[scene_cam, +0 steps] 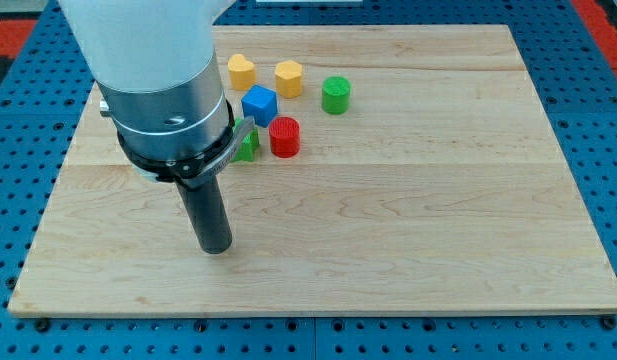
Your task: Push the red circle into the green star
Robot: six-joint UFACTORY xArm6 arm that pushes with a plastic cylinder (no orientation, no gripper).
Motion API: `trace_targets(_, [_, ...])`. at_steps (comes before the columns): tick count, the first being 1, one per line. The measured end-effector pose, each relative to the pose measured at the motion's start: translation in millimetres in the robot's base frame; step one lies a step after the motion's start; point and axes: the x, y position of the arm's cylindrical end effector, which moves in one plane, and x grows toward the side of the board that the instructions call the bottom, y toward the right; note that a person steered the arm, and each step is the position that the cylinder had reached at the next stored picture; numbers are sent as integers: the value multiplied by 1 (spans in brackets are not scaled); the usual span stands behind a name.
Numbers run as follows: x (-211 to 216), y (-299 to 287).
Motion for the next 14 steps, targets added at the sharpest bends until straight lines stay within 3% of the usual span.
trace_targets(2, [-6,-16])
trace_targets(3, [-26,-55])
trace_targets(7, [-153,-35])
trace_targets(10, [-208,-59])
trace_targets(11, [-215,-74])
trace_targets(13, [-213,16])
trace_targets(14, [-211,-2])
